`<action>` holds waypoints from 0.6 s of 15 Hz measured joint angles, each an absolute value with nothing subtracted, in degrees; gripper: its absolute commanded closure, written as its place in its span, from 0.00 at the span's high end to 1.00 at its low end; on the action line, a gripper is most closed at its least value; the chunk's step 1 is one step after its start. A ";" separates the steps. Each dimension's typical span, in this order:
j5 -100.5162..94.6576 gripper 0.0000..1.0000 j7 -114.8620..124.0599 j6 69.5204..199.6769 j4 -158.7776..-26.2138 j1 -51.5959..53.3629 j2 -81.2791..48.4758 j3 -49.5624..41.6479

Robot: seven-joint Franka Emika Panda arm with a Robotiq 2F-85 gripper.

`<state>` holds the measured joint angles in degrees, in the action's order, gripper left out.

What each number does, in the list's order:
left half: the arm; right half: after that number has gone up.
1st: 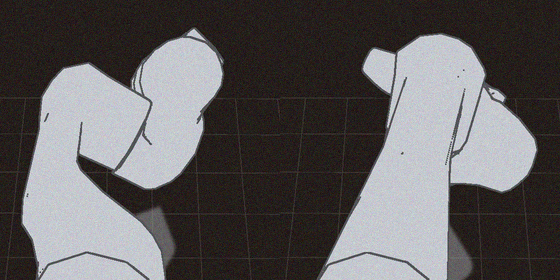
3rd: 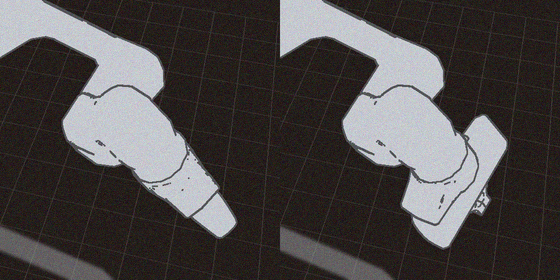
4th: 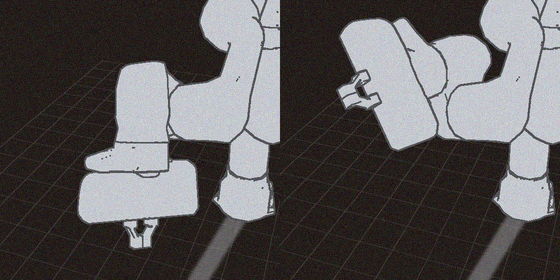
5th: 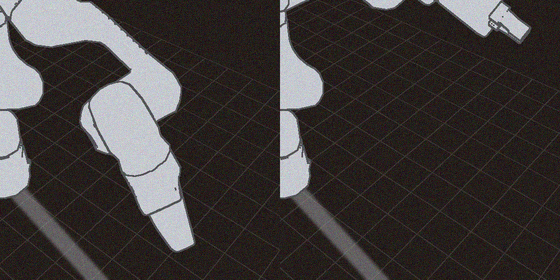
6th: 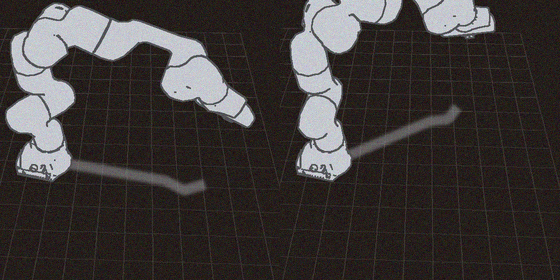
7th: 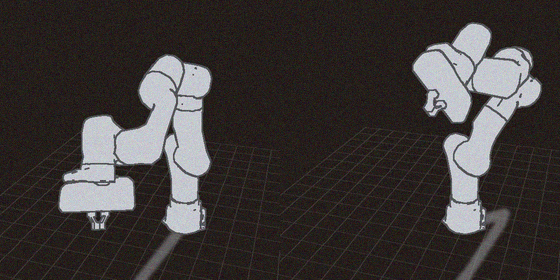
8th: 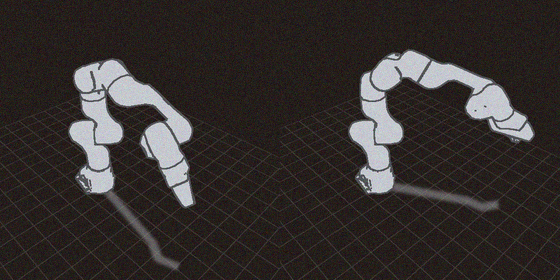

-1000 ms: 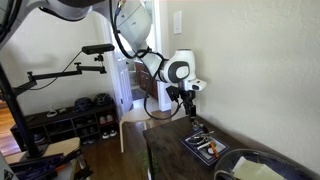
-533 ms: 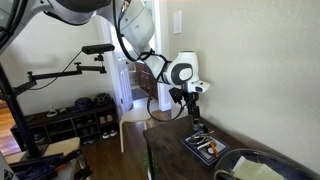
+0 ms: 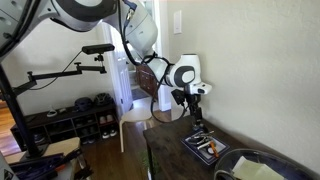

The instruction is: Pick up the key holders and place them in the key storage bowl.

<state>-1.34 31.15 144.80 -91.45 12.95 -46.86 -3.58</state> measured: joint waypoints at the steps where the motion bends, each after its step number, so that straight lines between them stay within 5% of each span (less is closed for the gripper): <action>1: -1.34 0.71 31.15 144.71 -91.06 12.89 -47.30 -3.58; 9: -1.33 0.21 30.33 144.60 -89.87 12.61 -48.84 -3.58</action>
